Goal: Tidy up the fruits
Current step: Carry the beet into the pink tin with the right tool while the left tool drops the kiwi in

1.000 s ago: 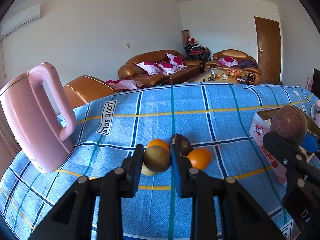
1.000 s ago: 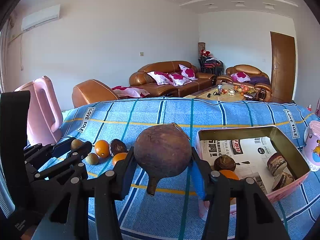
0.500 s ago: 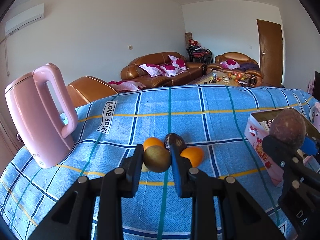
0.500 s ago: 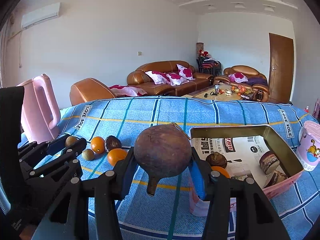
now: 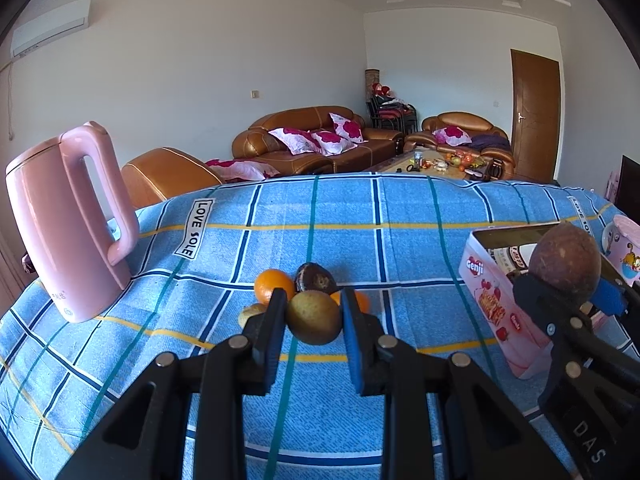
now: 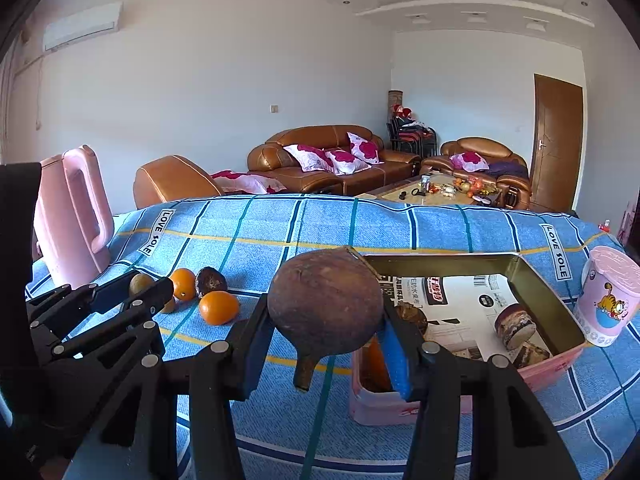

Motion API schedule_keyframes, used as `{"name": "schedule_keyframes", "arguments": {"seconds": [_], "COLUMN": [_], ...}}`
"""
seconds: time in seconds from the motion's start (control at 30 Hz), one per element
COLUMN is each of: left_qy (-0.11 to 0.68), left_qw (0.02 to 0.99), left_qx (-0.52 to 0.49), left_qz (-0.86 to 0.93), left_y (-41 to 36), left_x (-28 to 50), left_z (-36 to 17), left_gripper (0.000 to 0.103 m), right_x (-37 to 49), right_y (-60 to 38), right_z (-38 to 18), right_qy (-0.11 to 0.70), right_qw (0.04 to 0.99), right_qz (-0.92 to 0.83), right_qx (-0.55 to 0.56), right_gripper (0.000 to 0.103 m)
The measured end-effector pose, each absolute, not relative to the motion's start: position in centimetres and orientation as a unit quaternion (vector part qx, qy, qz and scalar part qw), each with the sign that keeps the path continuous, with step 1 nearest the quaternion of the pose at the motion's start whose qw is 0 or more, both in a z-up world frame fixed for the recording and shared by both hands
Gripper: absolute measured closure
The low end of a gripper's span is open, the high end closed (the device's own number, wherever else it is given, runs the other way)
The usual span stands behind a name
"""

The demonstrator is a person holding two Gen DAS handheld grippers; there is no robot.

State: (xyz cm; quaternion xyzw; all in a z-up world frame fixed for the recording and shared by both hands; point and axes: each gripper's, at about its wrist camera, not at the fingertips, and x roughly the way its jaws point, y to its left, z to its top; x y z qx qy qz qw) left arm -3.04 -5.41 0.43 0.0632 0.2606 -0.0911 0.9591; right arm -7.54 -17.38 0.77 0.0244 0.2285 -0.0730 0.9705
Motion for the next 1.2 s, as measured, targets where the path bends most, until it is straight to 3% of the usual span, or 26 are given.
{"name": "schedule_keyframes", "arguments": {"seconds": [1.2], "left_qy": [0.232], "left_qw": [0.956], "left_qx": [0.074], "left_qz": [-0.165], "left_y": [-15.3], "left_x": [-6.1], "left_z": [0.9], "left_gripper": [0.075], "right_x": [-9.8], "right_y": [-27.5], "right_z": [0.9], "right_qy": [0.237], "right_qw": [0.957], "right_qz": [-0.165], "right_qx": [0.044], "right_gripper": [0.051]}}
